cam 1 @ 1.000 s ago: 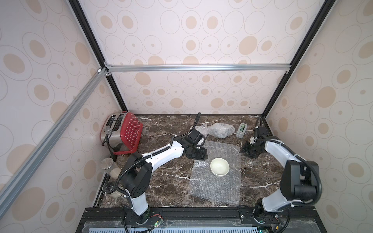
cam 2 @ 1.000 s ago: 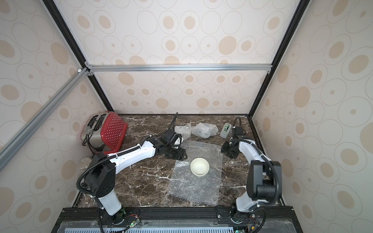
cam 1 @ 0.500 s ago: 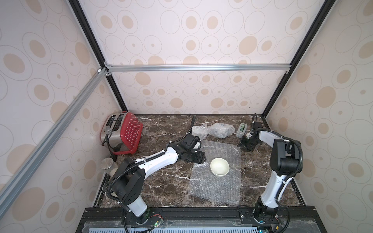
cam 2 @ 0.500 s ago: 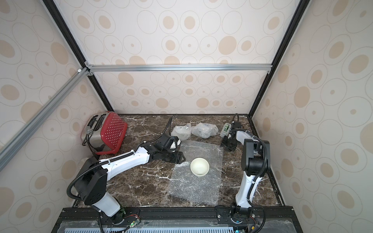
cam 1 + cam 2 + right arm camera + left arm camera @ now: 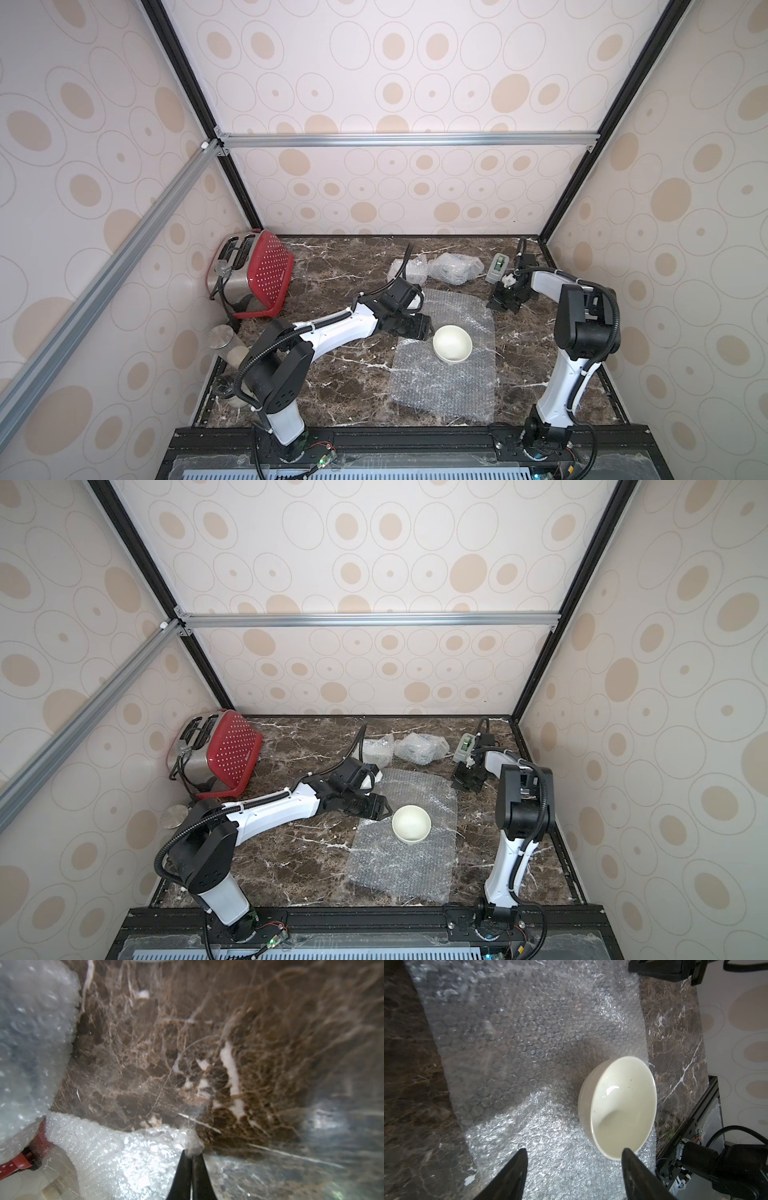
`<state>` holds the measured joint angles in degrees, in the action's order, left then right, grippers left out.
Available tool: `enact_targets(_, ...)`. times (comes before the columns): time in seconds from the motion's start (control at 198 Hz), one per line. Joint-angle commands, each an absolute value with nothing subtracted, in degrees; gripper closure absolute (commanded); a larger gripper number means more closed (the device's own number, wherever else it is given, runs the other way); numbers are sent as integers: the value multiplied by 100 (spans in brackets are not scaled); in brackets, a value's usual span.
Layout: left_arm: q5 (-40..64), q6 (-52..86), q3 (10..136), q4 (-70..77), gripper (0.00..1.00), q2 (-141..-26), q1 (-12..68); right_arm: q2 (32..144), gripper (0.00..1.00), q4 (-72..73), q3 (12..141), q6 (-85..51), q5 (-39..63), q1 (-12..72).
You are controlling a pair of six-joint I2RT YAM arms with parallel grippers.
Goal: Wrap bowls in bubble wrap
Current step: Wrap the bowl in bubble wrap.
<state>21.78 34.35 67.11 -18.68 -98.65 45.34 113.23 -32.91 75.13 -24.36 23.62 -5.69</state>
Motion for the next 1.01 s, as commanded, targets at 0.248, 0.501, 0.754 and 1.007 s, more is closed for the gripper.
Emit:
enact_targets(0.248,2171,3742,6471,-1391,30,-9862,4752,9778,95,-3515,7092,-2364,2830,-386)
enact_targets(0.501,2079,3824,6258,-1262,30,-9785,4805,8909,94,-3761,6503,-2395,2808,203)
enact_targets(0.754,1833,3877,6094,-1191,30,-9547,4802,8148,93,-4089,6053,-2542,2618,957)
enact_targets(1.007,1572,3956,5926,-1034,30,-9241,4808,7703,93,-4329,5528,-2746,2441,1492)
